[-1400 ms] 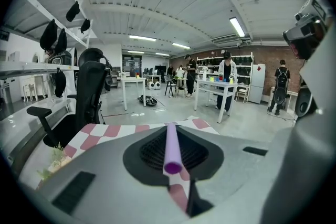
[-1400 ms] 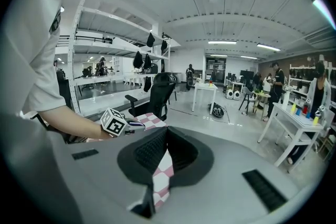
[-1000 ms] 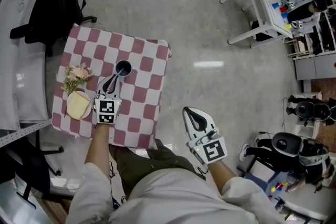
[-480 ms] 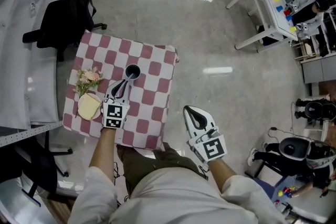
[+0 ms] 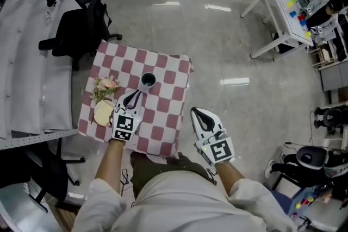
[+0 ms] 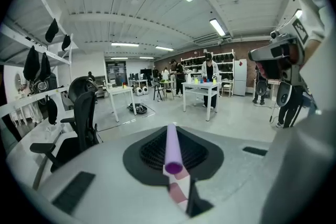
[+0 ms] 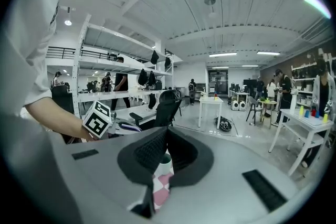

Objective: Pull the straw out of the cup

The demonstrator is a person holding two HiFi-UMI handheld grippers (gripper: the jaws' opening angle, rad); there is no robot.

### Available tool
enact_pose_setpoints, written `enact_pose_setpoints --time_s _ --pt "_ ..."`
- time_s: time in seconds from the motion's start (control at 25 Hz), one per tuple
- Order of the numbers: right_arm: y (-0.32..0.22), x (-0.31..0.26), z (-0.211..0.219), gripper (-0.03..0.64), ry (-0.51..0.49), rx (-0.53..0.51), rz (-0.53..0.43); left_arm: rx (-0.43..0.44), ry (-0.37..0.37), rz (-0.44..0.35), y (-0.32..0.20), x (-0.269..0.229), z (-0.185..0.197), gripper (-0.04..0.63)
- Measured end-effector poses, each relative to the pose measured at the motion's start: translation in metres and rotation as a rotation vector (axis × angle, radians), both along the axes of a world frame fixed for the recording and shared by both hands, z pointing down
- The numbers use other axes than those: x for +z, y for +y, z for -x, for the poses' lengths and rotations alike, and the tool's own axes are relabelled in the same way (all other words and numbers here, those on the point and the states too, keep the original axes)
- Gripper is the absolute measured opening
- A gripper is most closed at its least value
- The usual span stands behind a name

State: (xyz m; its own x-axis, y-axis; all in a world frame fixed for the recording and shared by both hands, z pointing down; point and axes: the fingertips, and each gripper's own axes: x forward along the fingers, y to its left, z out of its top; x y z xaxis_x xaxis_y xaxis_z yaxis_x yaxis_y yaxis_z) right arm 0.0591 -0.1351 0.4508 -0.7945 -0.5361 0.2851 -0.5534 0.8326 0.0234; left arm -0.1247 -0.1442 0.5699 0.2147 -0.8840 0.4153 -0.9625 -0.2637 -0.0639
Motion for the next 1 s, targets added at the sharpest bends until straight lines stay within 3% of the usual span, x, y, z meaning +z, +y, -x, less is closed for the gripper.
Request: enact_pose_setpoints --time_s 0.44,1.0 --pt "0.008 -0.025 0.024 0.005 -0.052 -0.003 -0.040 0.076 -0.025 -0.046 0.033 -0.067 -0.008 0.034" --pt "0.016 -0.048 0.037 0.005 -0.084 -0.011 -0.060 0.103 -0.035 -0.106 0.074 -0.141 -0.015 0.034"
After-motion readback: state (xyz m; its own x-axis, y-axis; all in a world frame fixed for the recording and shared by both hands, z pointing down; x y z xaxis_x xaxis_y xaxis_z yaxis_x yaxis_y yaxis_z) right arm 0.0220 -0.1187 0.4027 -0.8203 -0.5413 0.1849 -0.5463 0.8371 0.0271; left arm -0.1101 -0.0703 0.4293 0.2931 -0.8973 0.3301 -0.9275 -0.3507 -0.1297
